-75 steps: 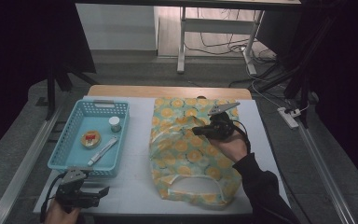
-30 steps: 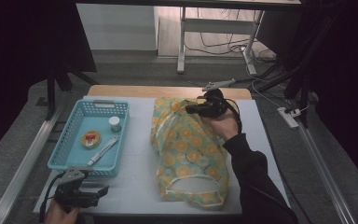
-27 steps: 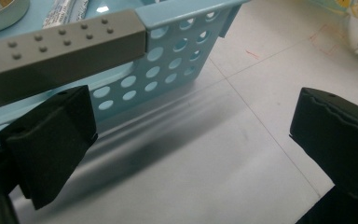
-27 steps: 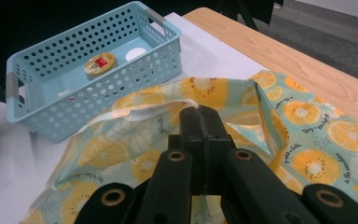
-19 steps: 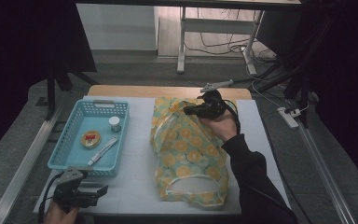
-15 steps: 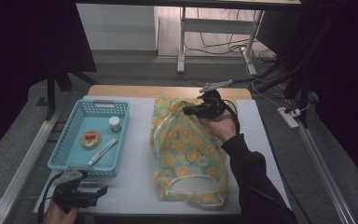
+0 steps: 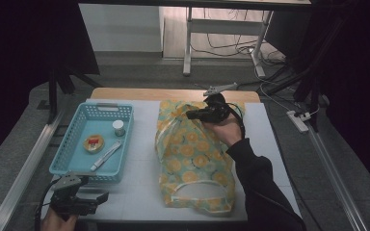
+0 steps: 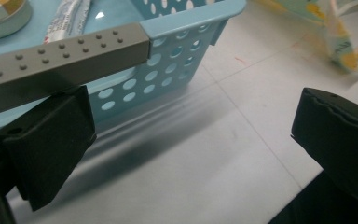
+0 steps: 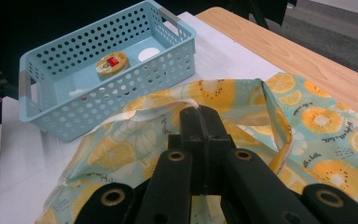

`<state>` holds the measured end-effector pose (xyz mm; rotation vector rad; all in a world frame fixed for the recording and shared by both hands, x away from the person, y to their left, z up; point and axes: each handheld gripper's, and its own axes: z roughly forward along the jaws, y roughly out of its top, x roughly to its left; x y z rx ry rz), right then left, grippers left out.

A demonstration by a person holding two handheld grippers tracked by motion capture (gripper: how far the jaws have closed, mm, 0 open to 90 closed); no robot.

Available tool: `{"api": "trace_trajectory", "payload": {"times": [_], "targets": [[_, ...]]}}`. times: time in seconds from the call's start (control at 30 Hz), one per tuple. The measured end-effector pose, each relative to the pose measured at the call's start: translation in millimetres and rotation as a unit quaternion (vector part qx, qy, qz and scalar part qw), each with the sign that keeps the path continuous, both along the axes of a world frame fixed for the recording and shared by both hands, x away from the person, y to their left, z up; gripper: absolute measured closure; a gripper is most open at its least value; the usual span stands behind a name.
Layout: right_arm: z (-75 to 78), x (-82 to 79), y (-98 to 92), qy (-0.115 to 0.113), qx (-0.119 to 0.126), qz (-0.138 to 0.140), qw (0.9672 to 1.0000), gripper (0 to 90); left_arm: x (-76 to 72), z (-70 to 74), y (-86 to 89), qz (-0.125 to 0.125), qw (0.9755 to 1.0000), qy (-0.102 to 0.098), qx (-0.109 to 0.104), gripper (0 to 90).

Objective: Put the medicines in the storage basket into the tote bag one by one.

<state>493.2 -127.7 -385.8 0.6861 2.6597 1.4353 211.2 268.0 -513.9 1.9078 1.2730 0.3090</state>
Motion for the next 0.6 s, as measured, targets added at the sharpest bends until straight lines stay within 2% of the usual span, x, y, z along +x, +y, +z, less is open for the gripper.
{"api": "trace_trajectory", "payload": {"times": [0.13,0.23,0.47,0.6], "targets": [[-1.0,0.0,-0.4,-0.001,0.000,-0.001,1.0000,90.0,-0.9,4.7,0.4,-0.018,0.9998,0.006,-0.009,0.0],[-1.1,0.2,-1.0,-0.001,0.000,-0.001,1.0000,90.0,-3.8,11.5,-0.8,-0.026,0.9996,-0.005,-0.006,0.0],[-2.4,0.5,-2.1,0.001,-0.002,-0.002,1.0000,90.0,-5.7,25.0,2.5,-0.019,0.9994,-0.030,-0.004,0.0],[-5.3,1.3,-2.2,0.002,-0.004,-0.003,1.0000,90.0,-1.8,28.5,5.0,-0.011,0.9995,-0.029,-0.002,0.0]]}}
